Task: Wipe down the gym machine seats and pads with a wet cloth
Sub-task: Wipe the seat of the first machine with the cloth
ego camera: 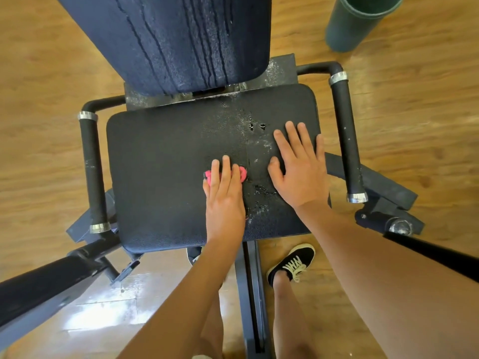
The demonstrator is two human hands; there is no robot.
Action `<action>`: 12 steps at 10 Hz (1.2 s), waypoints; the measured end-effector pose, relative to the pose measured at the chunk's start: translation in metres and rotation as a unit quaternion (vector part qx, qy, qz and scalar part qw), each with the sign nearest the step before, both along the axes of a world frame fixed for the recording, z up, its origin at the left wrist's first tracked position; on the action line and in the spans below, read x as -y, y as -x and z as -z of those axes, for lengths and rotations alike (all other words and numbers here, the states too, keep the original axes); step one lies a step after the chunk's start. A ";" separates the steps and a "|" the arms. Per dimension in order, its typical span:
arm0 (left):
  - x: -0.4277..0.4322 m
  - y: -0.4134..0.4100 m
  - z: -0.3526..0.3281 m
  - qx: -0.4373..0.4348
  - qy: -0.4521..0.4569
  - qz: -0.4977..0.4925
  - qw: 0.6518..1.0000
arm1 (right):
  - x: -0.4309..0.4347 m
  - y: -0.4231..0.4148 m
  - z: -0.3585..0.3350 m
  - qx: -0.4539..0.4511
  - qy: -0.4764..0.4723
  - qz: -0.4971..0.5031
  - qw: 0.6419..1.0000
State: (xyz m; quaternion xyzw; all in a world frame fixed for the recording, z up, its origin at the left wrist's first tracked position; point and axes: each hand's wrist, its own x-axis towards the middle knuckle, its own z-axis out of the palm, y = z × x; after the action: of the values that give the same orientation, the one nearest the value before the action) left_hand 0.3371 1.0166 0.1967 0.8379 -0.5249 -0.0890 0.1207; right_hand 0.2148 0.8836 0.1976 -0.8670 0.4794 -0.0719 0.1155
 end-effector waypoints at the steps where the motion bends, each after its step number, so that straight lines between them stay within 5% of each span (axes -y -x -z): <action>1: 0.025 -0.009 0.000 0.011 -0.009 -0.017 1.000 | 0.000 0.000 -0.001 0.000 -0.003 -0.001 1.000; 6: -0.020 0.014 -0.006 0.015 -0.051 0.009 0.999 | -0.001 0.001 0.000 0.015 0.003 0.000 1.000; 8: 0.044 -0.029 -0.003 0.010 -0.038 -0.003 0.999 | 0.000 0.000 -0.004 -0.003 -0.003 0.000 1.000; 12: -0.042 0.031 -0.007 -0.019 -0.067 0.003 0.998 | -0.001 0.000 -0.003 0.004 -0.005 0.000 1.000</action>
State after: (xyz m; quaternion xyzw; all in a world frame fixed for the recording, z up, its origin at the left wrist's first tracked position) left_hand 0.3066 1.0589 0.2037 0.8407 -0.5177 -0.1406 0.0738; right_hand 0.2146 0.8842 0.2010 -0.8661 0.4793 -0.0727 0.1218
